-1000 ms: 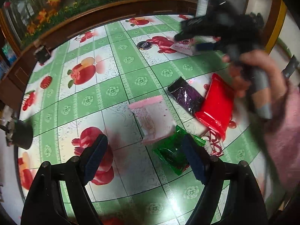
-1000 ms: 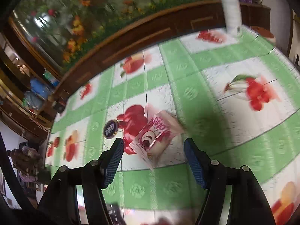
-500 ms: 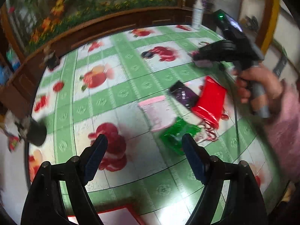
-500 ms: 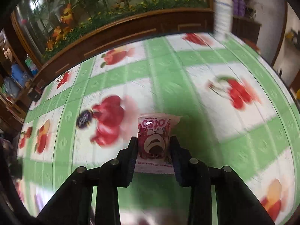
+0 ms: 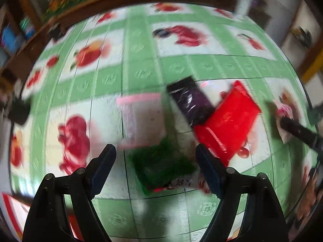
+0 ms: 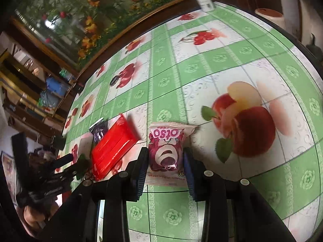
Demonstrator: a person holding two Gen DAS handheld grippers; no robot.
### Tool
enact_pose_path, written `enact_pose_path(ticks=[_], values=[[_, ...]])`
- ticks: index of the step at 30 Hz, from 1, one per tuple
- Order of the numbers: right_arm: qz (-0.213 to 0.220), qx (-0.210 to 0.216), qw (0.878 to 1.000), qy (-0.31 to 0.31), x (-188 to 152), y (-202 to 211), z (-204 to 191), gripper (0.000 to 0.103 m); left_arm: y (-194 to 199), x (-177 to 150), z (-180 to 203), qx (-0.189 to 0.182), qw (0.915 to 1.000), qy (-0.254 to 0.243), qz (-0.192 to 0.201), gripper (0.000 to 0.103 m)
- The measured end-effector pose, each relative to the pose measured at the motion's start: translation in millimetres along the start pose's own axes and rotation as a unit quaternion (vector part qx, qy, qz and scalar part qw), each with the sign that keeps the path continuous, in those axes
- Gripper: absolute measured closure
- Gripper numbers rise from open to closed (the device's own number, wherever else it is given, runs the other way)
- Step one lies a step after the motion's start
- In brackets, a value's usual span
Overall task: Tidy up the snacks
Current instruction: 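Carry both packets to the white tray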
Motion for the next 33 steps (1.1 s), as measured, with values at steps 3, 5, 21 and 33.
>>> enact_pose_path(ticks=[3, 5, 21, 33], values=[[-0.007, 0.012, 1.0, 0.002, -2, -2, -4, 0.068, -4, -5, -12, -0.027, 0.9985, 0.048, -0.003, 0.031], [-0.006, 0.01, 1.0, 0.005, -2, -2, -6, 0.068, 0, -8, -14, -0.018, 0.9983, 0.054, 0.016, 0.042], [0.023, 0.136, 0.988, 0.073, -16, 13, -83, 0.068, 74, -86, -46, -0.078, 0.9909, 0.069, 0.086, 0.071], [0.05, 0.254, 0.959, 0.114, -56, 12, -196, 0.068, 157, -174, -141, 0.022, 0.9773, 0.08, 0.195, 0.071]])
Point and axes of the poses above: each gripper's, at about its wrist camera, not at the fingertips, and y roughly against the way its jaws point, z to its right, x to its top, the point moved 4 cm from there along -y, roughly the way its jaws point, and after that the axes turned 13 degrees about y, right-handed, at the moved point
